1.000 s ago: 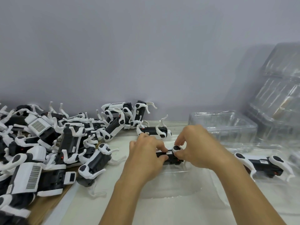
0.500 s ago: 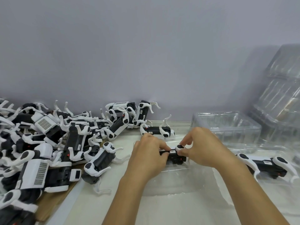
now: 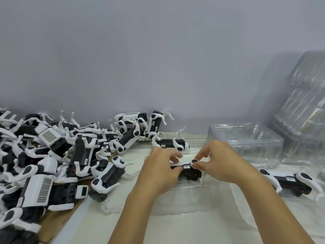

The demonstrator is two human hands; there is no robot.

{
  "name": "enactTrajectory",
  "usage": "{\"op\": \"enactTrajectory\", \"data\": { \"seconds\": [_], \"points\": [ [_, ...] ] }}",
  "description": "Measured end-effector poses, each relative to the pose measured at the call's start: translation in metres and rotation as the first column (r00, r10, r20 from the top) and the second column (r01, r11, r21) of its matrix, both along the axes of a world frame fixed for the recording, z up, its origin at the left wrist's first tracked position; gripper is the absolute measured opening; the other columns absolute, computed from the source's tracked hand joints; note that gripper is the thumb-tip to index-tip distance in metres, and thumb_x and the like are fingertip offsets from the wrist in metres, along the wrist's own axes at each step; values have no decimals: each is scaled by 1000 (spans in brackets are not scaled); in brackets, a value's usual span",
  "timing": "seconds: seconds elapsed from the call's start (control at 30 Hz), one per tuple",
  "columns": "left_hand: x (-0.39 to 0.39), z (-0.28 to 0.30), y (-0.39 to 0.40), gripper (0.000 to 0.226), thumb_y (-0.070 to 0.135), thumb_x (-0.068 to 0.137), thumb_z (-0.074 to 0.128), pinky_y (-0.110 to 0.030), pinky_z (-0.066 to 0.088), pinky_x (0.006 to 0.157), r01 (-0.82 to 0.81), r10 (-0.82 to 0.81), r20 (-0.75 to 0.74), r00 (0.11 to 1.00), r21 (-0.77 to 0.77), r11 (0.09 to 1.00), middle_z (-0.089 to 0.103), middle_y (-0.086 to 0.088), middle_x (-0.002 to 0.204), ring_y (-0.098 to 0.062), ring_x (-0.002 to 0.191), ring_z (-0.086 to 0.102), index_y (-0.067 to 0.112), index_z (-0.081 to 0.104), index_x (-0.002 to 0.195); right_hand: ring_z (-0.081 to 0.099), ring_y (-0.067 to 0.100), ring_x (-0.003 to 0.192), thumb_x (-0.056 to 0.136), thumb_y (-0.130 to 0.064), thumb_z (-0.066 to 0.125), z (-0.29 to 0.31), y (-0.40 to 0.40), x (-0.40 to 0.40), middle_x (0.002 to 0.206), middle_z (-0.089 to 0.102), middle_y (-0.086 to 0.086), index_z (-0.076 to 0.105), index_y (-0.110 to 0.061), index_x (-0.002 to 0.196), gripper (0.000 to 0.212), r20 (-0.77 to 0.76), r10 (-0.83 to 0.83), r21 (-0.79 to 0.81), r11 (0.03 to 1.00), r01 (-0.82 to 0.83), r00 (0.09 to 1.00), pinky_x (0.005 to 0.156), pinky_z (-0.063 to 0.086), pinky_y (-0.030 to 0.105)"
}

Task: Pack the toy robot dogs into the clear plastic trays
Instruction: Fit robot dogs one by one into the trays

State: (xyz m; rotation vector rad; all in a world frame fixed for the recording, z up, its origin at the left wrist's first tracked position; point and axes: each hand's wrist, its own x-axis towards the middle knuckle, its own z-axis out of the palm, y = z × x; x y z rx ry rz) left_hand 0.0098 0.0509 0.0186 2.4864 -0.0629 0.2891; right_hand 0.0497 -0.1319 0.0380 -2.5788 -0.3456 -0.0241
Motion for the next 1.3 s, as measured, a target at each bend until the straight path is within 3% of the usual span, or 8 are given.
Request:
{"op": "enactTrajectory", "data": {
  "seconds": [0.13, 0.23, 0.33, 0.47, 0.6, 0.8, 1.0, 1.3],
  "points": [
    [-3, 10, 9, 37, 34, 84, 74, -9, 31, 91, 45, -41, 44, 998, -73, 996, 51, 31, 107, 3, 112, 42, 44, 60, 117, 51, -2, 80, 76, -52, 78, 1, -5, 1, 93, 48, -15, 58, -42, 89, 25, -34, 28, 60, 998, -26, 999, 57, 35, 15],
    [-8, 15, 14, 50, 55, 78, 73, -29, 17, 114, 28, -33, 64, 997, 76, 997, 40, 35, 117, 4, 130, 30, 47, 53, 123, 49, 1, 94, 77, -51, 77, -2, -5, 2, 104, 45, -13, 54, -43, 99, 33, -41, 45, 68, 997, -42, 998, 73, 40, 22],
    [-13, 16, 21, 78, 70, 67, 74, -42, 9, 121, 88, -77, -139, 987, 78, 993, 32, 32, 136, 2, 141, 17, 51, 40, 135, 43, 12, 118, 79, -51, 74, -3, -3, 2, 122, 40, -9, 49, -50, 118, 46, -61, 69, 84, 994, -64, 996, 89, 40, 28],
    [-17, 19, 26, 105, 70, 51, 84, -40, 16, 121, 226, -197, -310, 930, 61, 972, 21, 34, 143, 4, 142, 4, 59, 27, 139, 46, 9, 111, 82, -49, 72, -6, -2, 0, 124, 39, -12, 40, -50, 136, 63, -97, 130, 67, 990, -124, 987, 90, 38, 24],
    [-18, 20, 24, 93, 69, 53, 85, -36, 19, 117, 208, -176, -316, 932, 73, 975, 23, 32, 135, -2, 138, 14, 59, 35, 131, 49, 9, 108, 84, -46, 72, -8, -1, 1, 120, 39, -13, 41, -49, 135, 60, -80, 126, 80, 990, -120, 989, 88, 38, 23],
    [-14, 15, 17, 99, 73, 49, 82, -49, -16, 120, 225, -137, -371, 918, 204, 953, -2, 23, 162, -4, 148, -19, 45, 40, 134, 47, 6, 105, 85, -46, 71, -8, -1, 2, 119, 38, -14, 43, -49, 134, 56, -81, 126, 88, 989, -119, 989, 84, 36, 21],
    [-12, 9, 13, 83, 71, 52, 80, -43, 0, 119, 190, -115, -275, 954, 265, 945, 25, 21, 142, -7, 140, 10, 42, 43, 120, 48, 7, 104, 86, -45, 70, -9, 0, 2, 122, 39, -12, 44, -48, 133, 55, -79, 118, 93, 989, -111, 990, 80, 36, 20],
    [-11, 6, 8, 75, 74, 54, 73, -35, 8, 116, 142, -132, -51, 990, 300, 943, 31, 17, 128, -8, 129, 18, 49, 46, 119, 46, 8, 114, 88, -42, 68, -9, 0, 5, 120, 48, -11, 54, -44, 126, 40, 33, 95, 198, 975, -99, 995, 93, 35, 24]
  ]
}}
